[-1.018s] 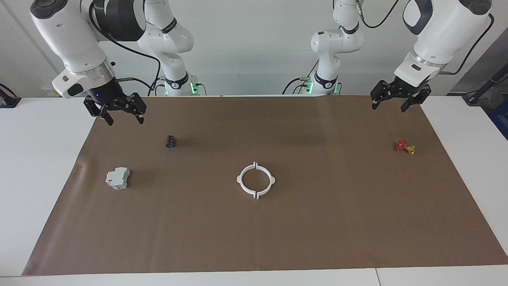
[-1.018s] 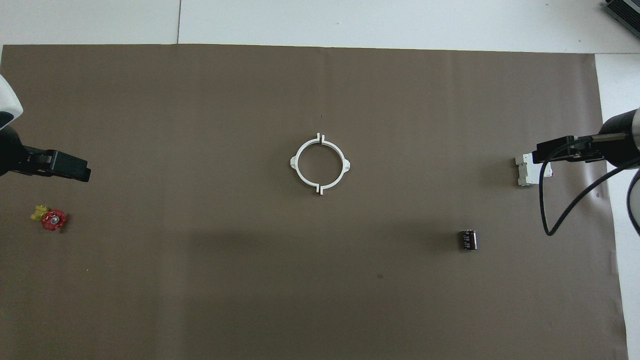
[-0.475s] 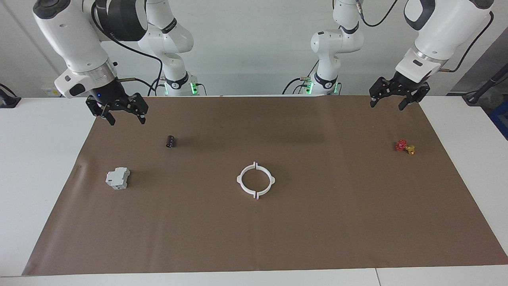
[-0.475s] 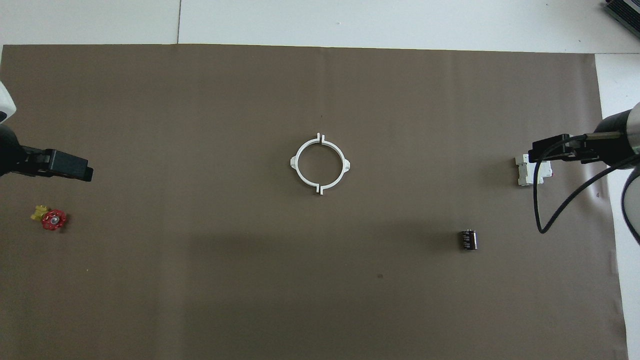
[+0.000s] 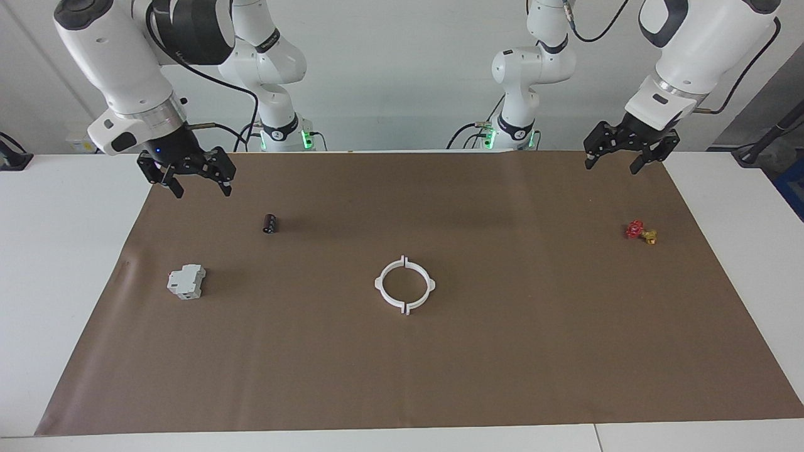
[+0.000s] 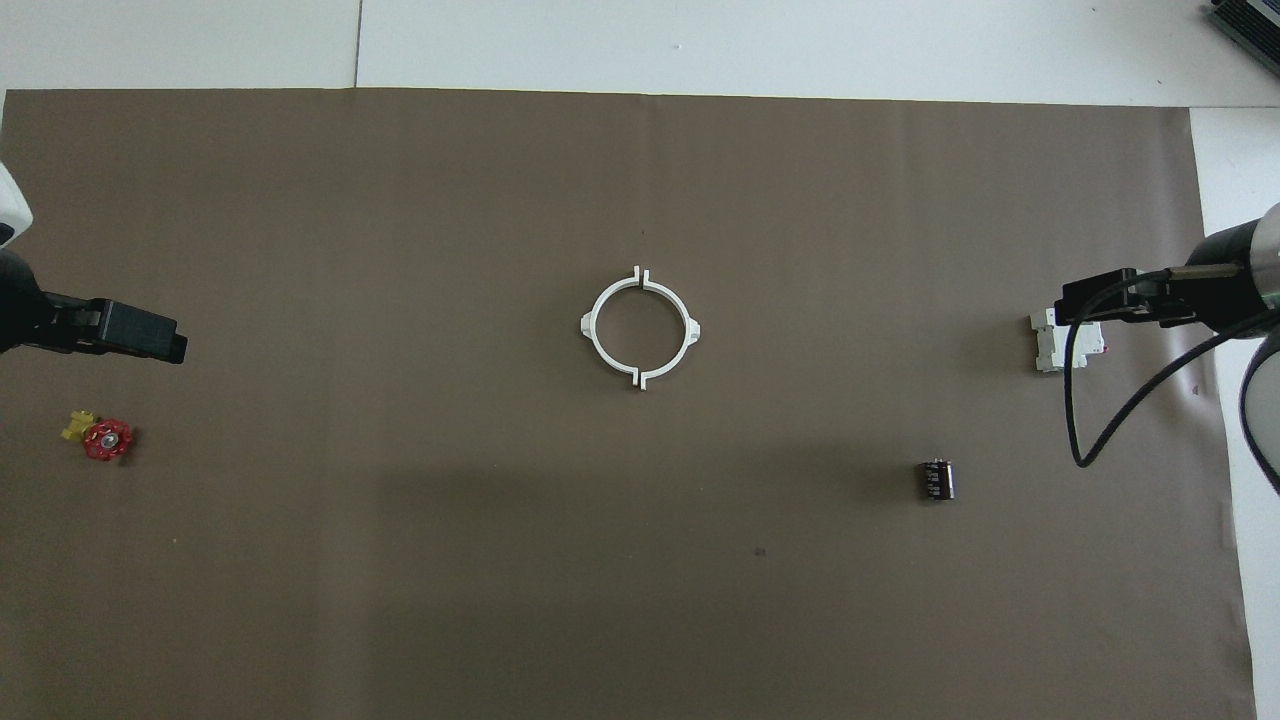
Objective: Assemble drain pipe with both arms
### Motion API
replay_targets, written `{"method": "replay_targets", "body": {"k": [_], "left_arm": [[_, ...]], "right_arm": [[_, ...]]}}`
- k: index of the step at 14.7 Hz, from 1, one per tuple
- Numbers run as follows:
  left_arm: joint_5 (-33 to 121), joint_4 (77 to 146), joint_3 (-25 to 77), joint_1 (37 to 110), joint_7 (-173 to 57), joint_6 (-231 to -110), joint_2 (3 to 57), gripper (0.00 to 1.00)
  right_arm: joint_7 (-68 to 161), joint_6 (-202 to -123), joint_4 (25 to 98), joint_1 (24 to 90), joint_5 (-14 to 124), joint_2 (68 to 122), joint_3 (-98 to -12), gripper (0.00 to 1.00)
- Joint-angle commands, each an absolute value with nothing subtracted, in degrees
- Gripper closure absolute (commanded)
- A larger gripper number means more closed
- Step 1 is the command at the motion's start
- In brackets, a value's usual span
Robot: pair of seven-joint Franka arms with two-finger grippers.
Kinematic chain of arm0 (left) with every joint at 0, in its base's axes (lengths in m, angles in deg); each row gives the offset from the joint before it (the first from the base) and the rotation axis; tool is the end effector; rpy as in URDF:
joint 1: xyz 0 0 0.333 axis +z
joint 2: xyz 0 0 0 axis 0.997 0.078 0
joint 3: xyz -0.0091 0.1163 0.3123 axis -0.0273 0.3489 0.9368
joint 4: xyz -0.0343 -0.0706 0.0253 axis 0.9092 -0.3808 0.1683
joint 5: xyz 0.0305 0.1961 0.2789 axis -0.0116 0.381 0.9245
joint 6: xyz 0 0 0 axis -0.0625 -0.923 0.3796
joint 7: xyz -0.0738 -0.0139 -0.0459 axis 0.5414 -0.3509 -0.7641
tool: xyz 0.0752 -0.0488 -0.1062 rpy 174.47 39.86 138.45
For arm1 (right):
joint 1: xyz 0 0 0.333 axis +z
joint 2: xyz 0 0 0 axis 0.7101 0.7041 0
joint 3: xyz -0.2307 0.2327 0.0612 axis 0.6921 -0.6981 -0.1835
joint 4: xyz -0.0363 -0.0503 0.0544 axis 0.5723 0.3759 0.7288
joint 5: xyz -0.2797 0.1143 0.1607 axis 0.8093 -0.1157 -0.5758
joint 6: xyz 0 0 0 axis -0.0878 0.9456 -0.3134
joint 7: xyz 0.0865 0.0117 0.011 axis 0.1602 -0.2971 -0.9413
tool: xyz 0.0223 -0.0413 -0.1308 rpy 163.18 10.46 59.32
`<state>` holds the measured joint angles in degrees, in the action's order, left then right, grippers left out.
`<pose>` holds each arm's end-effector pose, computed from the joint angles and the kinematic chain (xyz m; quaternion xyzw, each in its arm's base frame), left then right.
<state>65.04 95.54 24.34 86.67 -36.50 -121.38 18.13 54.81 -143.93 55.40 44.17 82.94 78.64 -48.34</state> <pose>0.4846 -0.0381 0.6046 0.9960 -0.0818 -0.0152 0.0332 0.5112 0.0005 0.5780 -0.9994 0.0122 -0.0221 0.0229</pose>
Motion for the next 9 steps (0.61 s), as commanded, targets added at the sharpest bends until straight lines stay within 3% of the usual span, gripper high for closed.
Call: {"method": "replay_targets", "body": {"k": [1,9], "left_arm": [[64.06,95.68,24.09,87.11,-37.53,-120.34,17.32,0.00],[64.06,95.77,23.92,87.11,-37.98,-120.25,17.23,0.00]], "right_arm": [[56.11,-143.52,55.68,44.01,81.90,77.93,-48.64,0.00],[57.34,-142.39,55.50,43.93,81.90,77.41,-49.34,0.00]]}}
